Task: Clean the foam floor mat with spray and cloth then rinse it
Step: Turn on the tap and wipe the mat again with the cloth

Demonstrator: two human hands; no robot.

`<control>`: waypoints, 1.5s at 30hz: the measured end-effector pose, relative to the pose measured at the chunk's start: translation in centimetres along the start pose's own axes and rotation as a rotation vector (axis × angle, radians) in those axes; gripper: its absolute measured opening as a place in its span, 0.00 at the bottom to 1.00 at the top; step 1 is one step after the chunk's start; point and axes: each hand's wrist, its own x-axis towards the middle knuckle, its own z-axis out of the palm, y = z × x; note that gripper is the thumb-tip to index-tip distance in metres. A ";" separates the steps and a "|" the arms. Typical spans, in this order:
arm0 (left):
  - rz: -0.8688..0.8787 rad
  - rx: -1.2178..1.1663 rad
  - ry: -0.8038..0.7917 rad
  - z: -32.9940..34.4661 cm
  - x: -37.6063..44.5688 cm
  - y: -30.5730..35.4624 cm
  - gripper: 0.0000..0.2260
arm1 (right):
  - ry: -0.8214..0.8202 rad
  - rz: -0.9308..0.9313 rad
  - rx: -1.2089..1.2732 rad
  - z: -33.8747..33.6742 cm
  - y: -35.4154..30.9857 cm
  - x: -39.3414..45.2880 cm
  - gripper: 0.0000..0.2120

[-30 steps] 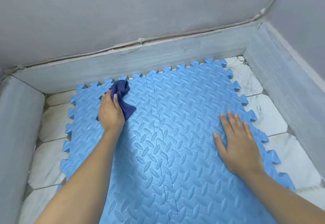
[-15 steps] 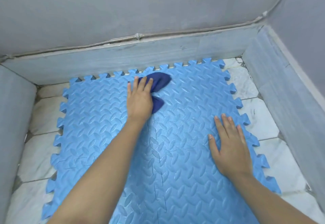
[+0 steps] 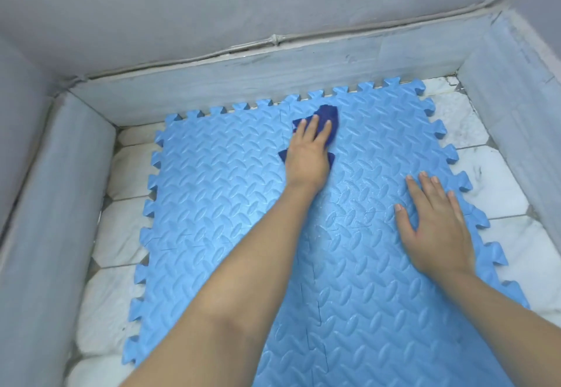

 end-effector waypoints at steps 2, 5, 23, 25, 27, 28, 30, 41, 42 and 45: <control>0.082 -0.005 -0.041 0.6 -3.3 1.1 0.27 | -0.007 0.003 0.011 0.0 -0.1 -0.1 0.30; 0.045 -0.006 0.021 -1.5 -9.4 -3.4 0.26 | -0.003 0.006 0.016 -0.1 -0.4 -0.3 0.30; 0.212 -0.117 0.068 0.3 -20.1 2.3 0.30 | 0.086 0.387 -0.022 -1.8 4.3 -12.1 0.30; 0.460 -0.083 -0.025 1.9 -19.5 5.0 0.31 | 0.086 0.374 -0.055 -1.5 4.0 -11.9 0.30; 0.420 -0.085 -0.022 2.1 -17.3 5.4 0.31 | 0.107 0.368 -0.070 -1.4 4.1 -11.9 0.30; 0.331 -0.089 -0.004 2.0 -15.6 5.1 0.30 | 0.110 0.366 -0.073 -1.4 4.2 -11.9 0.31; 0.145 -0.057 0.073 1.8 -11.6 3.9 0.25 | 0.114 0.365 -0.057 -1.4 4.1 -11.8 0.30; 0.498 -0.154 -0.105 4.7 -5.8 11.0 0.22 | 0.190 0.377 0.048 -1.2 4.6 -11.9 0.28; 0.635 -0.164 -0.175 4.8 -7.9 11.8 0.23 | 0.205 0.376 0.053 -1.2 4.6 -11.9 0.27; 0.860 -0.115 -0.337 4.6 -12.5 11.3 0.26 | 0.231 0.362 0.075 -1.0 4.7 -11.8 0.26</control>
